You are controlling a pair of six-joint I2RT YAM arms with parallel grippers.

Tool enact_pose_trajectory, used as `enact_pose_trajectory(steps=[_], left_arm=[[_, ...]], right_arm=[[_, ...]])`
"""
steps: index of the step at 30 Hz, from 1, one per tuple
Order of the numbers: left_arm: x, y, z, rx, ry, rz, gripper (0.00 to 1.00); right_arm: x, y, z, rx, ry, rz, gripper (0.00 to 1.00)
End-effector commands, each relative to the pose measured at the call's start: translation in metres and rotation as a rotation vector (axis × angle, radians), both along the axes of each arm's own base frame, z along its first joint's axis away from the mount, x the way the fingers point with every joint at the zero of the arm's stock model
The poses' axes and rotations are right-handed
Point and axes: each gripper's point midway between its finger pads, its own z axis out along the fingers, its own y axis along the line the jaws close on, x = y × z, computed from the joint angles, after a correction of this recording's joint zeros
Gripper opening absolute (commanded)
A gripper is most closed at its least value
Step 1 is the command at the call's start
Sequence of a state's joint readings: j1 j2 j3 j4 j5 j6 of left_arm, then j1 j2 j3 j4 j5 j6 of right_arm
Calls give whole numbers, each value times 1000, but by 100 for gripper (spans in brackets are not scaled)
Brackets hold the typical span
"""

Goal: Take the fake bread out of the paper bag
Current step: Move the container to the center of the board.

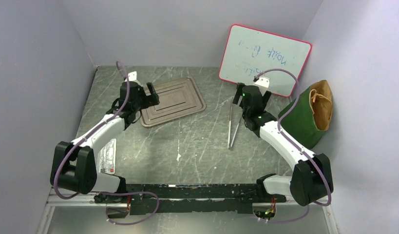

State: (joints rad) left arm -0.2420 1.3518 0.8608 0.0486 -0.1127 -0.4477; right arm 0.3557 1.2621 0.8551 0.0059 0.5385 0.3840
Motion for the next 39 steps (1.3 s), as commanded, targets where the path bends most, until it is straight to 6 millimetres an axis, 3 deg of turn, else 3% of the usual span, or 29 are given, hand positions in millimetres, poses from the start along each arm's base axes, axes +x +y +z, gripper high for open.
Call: enact_pose_trajectory(steps=[1, 6, 11, 14, 22, 26, 28, 30, 33, 35, 37, 39], left_arm=[[0, -29, 9, -9, 23, -53, 95], [2, -78, 18, -19, 26, -190, 95], [-8, -127, 26, -24, 36, -327, 96], [-18, -147, 25, -22, 42, -381, 96], [-25, -159, 1, -87, 88, -394, 97], [-29, -167, -4, -132, 95, -410, 97], [-29, -165, -11, -136, 113, -390, 97], [-28, -158, -21, -118, 145, -343, 98], [-25, -148, -36, -94, 164, -280, 99], [-22, -142, -47, -77, 185, -250, 99], [-18, -136, -61, -64, 215, -231, 98], [-14, -133, -74, -75, 229, -220, 98]], right_arm=[[-14, -26, 32, -80, -25, -163, 85], [-3, -41, 101, -177, -118, -263, 87], [-9, -72, 142, -291, -138, -472, 91], [-14, -92, 149, -319, -135, -575, 92], [-14, -137, 133, -356, -76, -716, 94], [-14, -157, 133, -393, -52, -755, 95], [-3, -150, 135, -387, -54, -673, 95], [13, -130, 132, -343, -51, -553, 94], [33, -89, 106, -345, 30, -416, 94], [34, -76, 95, -407, 70, -443, 97], [31, -76, 100, -435, 79, -479, 98], [29, -81, 123, -429, 22, -488, 98]])
